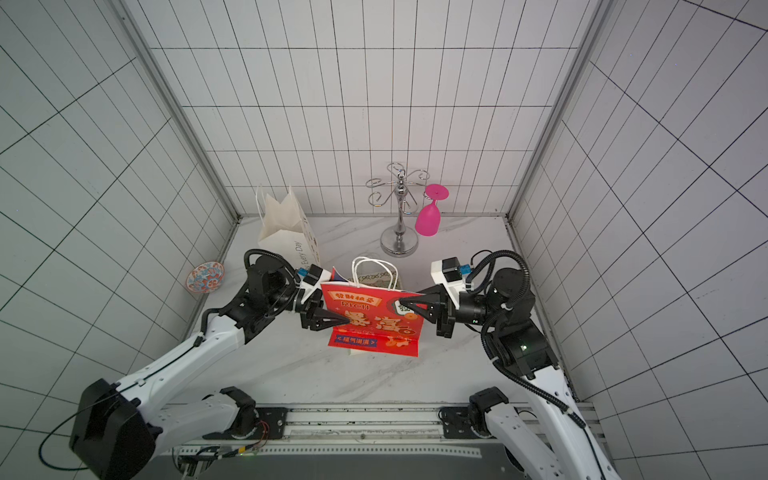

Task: Put away the paper bag
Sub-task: Press the paper bag.

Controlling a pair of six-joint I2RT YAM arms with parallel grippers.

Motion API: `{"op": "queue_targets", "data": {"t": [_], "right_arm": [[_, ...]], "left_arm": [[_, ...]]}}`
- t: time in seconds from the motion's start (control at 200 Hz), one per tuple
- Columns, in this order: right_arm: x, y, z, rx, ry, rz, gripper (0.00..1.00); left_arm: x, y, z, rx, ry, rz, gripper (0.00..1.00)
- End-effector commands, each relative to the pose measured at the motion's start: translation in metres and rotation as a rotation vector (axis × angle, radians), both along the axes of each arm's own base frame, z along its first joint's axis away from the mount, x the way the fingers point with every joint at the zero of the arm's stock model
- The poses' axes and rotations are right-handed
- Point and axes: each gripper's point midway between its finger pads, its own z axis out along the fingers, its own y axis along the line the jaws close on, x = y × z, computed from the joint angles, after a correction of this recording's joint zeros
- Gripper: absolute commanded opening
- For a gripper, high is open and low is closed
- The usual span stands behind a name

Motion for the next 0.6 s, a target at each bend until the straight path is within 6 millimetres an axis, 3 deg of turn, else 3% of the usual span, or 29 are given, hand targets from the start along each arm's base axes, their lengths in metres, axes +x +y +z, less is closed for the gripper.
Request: {"op": "queue_targets", "data": {"t": [0.0, 0.02, 0.09, 0.125, 0.19, 0.23, 0.275, 0.395, 0.595], "right_arm": [[0.002, 0.004, 0.004, 0.0, -0.067, 0.004, 0.0], [0.003, 0.004, 0.003, -0.002, -0.067, 0.002, 0.0], [0.003, 0.003, 0.0, -0.009, -0.069, -0.01, 0.0], [0.003, 0.001, -0.001, -0.013, -0.069, -0.02, 0.11], [0.003, -0.006, -0.008, -0.031, -0.063, -0.061, 0.44], [0.005, -0.011, -0.013, -0.039, -0.061, -0.093, 0.54], [0.008, -0.015, -0.02, -0.044, -0.049, -0.118, 0.58], [0.008, -0.012, -0.033, -0.036, 0.009, -0.078, 0.56], [0.0, -0.005, -0.043, 0.006, 0.012, 0.004, 0.26]], "left_arm": [[-0.015, 0.001, 0.016, -0.037, -0.015, -0.091, 0.12], [-0.015, 0.001, 0.017, -0.037, -0.017, -0.085, 0.0], [-0.013, 0.002, 0.019, -0.037, -0.015, -0.064, 0.0], [-0.015, 0.003, 0.021, -0.042, -0.019, -0.073, 0.0], [-0.018, 0.005, 0.027, -0.054, -0.028, -0.085, 0.0], [-0.021, 0.006, 0.029, -0.06, -0.033, -0.094, 0.0], [-0.023, 0.006, 0.031, -0.066, -0.042, -0.101, 0.0], [-0.026, 0.007, 0.033, -0.07, -0.05, -0.108, 0.0], [-0.013, 0.002, 0.034, -0.077, -0.024, -0.063, 0.0]]}}
